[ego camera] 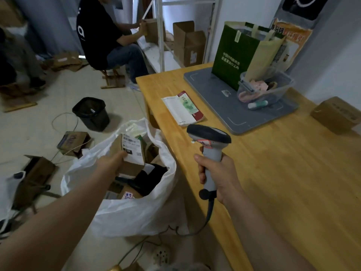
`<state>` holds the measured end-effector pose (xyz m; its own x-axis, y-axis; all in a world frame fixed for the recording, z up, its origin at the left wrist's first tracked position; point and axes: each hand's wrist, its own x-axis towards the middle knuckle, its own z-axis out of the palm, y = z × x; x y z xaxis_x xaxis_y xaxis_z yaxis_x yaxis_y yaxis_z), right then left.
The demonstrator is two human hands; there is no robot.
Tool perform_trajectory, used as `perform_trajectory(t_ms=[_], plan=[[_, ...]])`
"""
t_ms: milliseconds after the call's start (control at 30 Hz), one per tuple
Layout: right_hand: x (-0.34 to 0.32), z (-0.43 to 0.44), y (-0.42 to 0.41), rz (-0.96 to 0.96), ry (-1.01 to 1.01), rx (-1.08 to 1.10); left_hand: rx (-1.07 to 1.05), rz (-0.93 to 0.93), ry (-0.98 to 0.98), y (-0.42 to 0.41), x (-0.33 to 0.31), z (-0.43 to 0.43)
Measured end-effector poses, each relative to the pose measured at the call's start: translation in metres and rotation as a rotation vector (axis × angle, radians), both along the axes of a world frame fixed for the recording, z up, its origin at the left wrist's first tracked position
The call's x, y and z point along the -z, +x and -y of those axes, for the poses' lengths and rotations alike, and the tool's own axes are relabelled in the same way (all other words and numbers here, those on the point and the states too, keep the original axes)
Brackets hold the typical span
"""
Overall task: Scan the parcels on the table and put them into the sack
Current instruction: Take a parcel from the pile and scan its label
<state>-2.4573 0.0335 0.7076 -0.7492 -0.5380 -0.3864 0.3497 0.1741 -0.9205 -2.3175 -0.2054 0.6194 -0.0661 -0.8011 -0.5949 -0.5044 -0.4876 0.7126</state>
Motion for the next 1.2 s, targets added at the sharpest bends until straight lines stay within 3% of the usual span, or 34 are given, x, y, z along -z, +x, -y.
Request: perform_trajectory(t_ms=[167,300,400,533,833,1067,1200], plan=[[0.005,-0.002,-0.007,0.024,0.004,0.03,0.134,-0.14,0.216,-0.023,0.009,-0.01],[0.01,-0.013,-0.017,0.045,0.005,0.096,0.388,-0.003,0.004,-0.069,0.014,-0.024],[0.012,-0.031,-0.031,0.115,-0.02,0.194,0.557,0.14,-0.324,-0.116,0.003,-0.053],[0.009,-0.073,-0.058,0.227,-0.073,0.392,0.834,-0.006,-0.593,-0.183,-0.036,-0.13],[-0.016,-0.215,-0.158,0.303,-0.246,0.805,1.384,-0.153,-0.589,-0.337,-0.061,-0.296],[-0.024,-0.304,-0.287,0.386,-0.531,0.916,1.544,-0.059,-0.646,-0.462,-0.063,-0.376],[-0.011,-0.32,-0.351,0.37,-0.529,0.94,1.599,0.002,-0.713,-0.537,-0.053,-0.394]])
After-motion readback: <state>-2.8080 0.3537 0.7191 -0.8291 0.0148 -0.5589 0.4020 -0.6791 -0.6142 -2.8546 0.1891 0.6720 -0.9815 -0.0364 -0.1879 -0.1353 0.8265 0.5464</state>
